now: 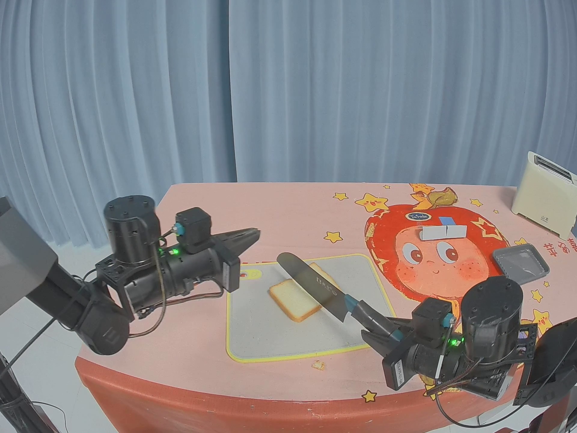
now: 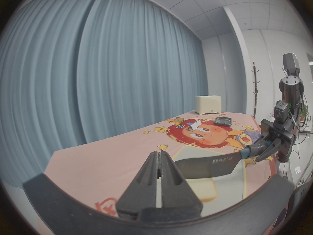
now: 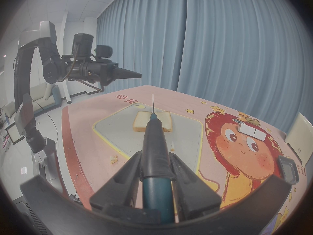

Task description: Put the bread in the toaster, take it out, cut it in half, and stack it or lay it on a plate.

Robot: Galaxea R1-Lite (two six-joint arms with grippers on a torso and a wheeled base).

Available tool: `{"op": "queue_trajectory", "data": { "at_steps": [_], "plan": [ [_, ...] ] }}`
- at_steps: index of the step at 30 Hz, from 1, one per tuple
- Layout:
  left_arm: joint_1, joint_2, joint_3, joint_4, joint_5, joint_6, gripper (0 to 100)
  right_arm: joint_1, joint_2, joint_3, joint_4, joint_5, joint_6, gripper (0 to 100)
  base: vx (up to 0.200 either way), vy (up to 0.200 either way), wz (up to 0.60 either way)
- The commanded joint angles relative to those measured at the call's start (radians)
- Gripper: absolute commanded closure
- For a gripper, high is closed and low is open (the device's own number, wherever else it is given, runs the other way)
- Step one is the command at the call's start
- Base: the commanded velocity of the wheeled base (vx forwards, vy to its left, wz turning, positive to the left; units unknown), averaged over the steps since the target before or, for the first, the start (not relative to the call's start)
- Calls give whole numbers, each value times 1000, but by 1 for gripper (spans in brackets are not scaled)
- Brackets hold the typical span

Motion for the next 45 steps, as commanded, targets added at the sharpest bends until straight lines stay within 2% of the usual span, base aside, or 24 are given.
{"op": "queue_trajectory", "data": {
  "at_steps": [1, 5, 11, 14, 21, 39, 45],
  "plan": [
    [100, -146, 144, -33, -6, 1, 100, -1, 7, 7, 8, 0, 0, 100, 0, 0, 0],
    [149, -209, 253, -81, -9, 1, 100, -1, 7, 7, 8, 0, 0, 100, 0, 0, 0],
    [144, -201, 365, -219, -9, 1, 100, -1, -4, -10, -2, 0, 0, 100, 0, 0, 0],
    [144, -198, 362, -280, -9, 2, 100, -1, 1, -4, 6, 0, 0, 100, 0, 0, 0],
    [101, -158, 360, -285, -4, 2, 100, -1, 10, -1, -2, -2, 0, 100, 0, 0, 0],
    [109, -155, 372, -285, 0, 4, 100, -1, -12, -5, 6, -6, 0, 100, 0, 0, 0],
    [110, -154, 375, -286, 0, 4, 100, 4, 37, 12, -2, -8, 0, 100, 0, 0, 0]
  ]
}}
